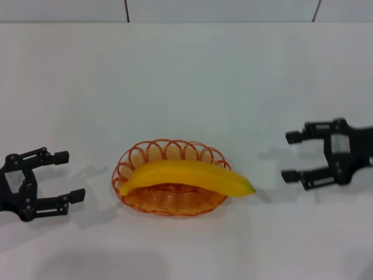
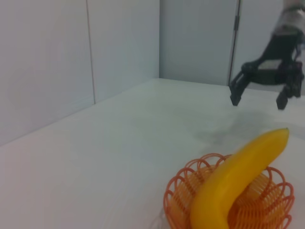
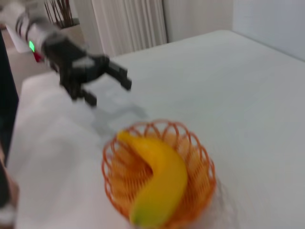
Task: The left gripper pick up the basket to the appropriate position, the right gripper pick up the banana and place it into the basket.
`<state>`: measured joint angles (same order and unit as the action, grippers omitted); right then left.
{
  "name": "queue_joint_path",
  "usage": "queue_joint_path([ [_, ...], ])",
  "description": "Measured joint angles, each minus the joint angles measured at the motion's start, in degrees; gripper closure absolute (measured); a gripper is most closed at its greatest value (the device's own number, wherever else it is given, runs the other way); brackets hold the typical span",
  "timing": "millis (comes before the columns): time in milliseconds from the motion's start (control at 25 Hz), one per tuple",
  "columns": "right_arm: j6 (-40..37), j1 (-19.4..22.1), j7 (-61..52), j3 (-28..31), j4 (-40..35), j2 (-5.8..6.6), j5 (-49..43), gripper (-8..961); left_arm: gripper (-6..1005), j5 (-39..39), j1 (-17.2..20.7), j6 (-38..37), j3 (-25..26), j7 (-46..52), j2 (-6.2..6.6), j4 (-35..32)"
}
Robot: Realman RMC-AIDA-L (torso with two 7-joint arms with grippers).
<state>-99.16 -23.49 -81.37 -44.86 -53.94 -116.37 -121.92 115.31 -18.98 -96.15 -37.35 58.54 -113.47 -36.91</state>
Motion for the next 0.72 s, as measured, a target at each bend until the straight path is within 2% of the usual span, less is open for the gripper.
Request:
queue_joint_path([
  [160,5.49,1.10,12.24,3.49,7.84,-0.17,-1.28,92,134,0.00,0.00,0.00,0.00,-0.01,-0.08,0.00],
  [320,11.06,0.73,16.53,5.24,14.00,-0.17,-1.11,92,134,0.00,-0.02,0.00,-0.01,-0.01,-0.26,0.00],
  [520,11.03,0.55,21.55,5.83,16.91,-0.26,0.43,92,134,0.00,-0.05,-0.10,-0.24,-0.95,-0.38,0.00],
  [720,10.63,0.70,23.05,6.16,17.85,-0.27,1.87,92,134,-0.47,1.07,-0.42,0.07,-7.92,-0.99,0.00],
])
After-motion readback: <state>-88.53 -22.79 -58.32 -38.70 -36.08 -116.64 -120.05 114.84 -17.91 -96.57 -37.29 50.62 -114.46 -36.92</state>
